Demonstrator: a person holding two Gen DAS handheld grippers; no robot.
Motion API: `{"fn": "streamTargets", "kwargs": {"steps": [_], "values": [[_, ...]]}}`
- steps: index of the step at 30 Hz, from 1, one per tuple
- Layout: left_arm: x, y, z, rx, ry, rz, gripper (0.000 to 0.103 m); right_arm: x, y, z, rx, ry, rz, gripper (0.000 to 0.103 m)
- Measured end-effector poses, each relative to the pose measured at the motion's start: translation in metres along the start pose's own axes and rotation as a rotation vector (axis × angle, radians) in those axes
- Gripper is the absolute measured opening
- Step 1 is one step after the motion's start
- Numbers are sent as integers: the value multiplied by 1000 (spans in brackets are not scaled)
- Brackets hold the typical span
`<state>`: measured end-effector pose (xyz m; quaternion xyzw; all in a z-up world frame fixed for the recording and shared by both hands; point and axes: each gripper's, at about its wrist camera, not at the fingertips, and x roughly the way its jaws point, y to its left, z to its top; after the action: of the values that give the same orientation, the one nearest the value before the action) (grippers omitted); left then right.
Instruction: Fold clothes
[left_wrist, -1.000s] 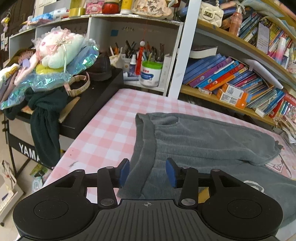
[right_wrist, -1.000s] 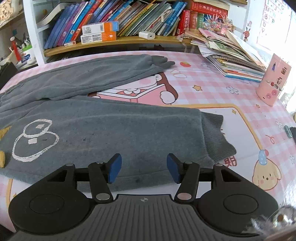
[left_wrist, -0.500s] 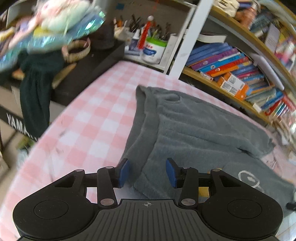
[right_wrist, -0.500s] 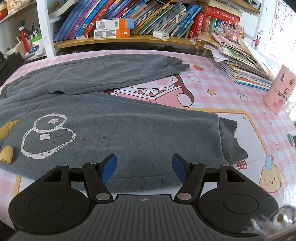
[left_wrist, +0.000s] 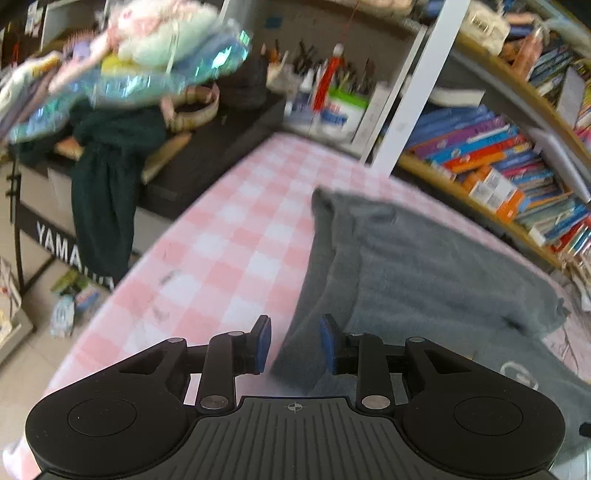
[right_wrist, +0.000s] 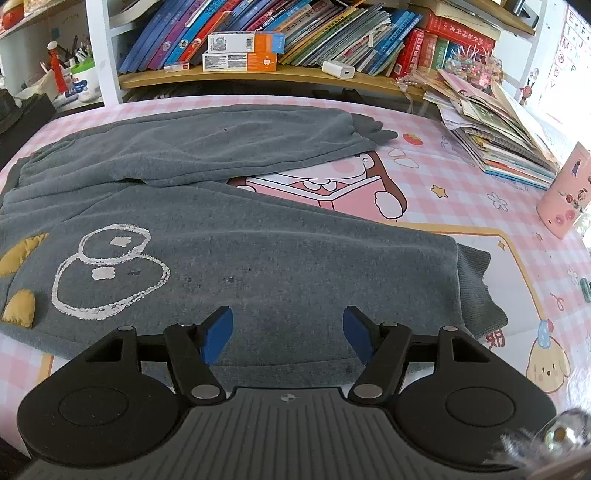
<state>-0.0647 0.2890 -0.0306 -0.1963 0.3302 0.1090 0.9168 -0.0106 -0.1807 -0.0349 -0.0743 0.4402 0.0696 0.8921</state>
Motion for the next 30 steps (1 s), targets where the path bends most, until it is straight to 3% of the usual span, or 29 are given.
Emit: {"fn": "streamTargets", "kwargs": {"steps": [4, 13, 19, 25, 30], "values": [[-4, -19, 8, 82, -40, -64, 45, -2, 5, 2, -3, -6, 2, 64], [6, -62, -3, 221, 13, -178, 51, -3, -2, 5, 4, -16, 1, 65], [9, -78, -7, 225, 29, -184, 56, -4, -10, 9, -13, -47, 16, 66], [15, -107, -9, 247, 30, -177, 59, -13, -30, 23, -17, -147, 89, 70], [15, -133, -7, 266, 4, -157, 66, -1, -48, 42, -47, -148, 153, 71]]}}
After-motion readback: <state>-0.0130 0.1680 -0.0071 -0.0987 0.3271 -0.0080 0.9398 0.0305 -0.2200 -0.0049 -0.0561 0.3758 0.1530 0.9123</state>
